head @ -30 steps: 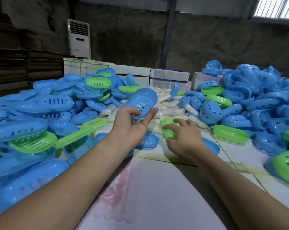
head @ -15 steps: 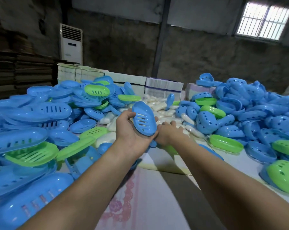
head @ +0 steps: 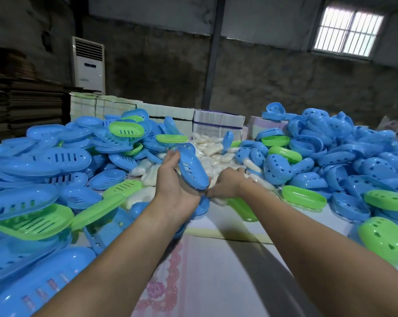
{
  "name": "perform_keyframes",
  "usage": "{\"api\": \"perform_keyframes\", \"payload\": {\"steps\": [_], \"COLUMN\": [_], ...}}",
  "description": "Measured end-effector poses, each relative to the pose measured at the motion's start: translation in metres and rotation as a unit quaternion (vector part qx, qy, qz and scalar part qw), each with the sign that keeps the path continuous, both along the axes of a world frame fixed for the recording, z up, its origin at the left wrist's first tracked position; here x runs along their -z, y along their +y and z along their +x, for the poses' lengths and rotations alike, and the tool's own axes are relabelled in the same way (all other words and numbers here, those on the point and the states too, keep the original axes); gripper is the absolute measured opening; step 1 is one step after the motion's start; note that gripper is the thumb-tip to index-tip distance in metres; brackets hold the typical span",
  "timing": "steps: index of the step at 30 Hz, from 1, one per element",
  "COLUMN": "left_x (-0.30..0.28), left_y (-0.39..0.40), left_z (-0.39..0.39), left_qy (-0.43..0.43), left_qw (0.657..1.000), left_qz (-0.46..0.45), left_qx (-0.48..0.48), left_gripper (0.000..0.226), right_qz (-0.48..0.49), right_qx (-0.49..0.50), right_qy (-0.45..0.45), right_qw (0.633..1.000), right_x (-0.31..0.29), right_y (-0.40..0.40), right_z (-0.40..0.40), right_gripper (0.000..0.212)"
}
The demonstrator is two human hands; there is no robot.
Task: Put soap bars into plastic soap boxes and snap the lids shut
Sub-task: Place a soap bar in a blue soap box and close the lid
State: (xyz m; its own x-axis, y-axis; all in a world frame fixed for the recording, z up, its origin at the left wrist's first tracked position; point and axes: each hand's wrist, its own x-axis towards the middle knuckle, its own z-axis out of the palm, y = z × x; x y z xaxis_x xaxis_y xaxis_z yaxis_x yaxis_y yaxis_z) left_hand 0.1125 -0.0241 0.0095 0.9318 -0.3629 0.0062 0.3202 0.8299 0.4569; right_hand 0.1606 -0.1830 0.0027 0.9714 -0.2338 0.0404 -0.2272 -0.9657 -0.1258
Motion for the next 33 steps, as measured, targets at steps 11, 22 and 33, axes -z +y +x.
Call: {"api": "perform_keyframes", "payload": {"steps": [11,22,33], "left_x": [0.011,0.030,0.044], "left_y": [-0.011,-0.020,-0.032], "left_z": [-0.002,0.002,-0.005], "left_qy": [-0.081,-0.153,-0.103], "left_qw": [0.988,0.979,0.987], "left_qz": [0.128,0.118,0.080], "left_qx": [-0.008,0.061,0.089], "left_gripper": [0.046,0.057,0.054], "right_qz": [0.481,0.409,0.360], "right_qx": [-0.060,-0.174,-0.088], "right_qy": [-0.252,-0.277,-0.316], "right_qw": [0.837,0.852,0.873], "right_x": [-0.031,0.005,0.009], "right_y": [-0.005,0.000,0.008], "right_z": [-0.069,-0.090,-0.093], "right_gripper": [0.032,0.027,0.028]}}
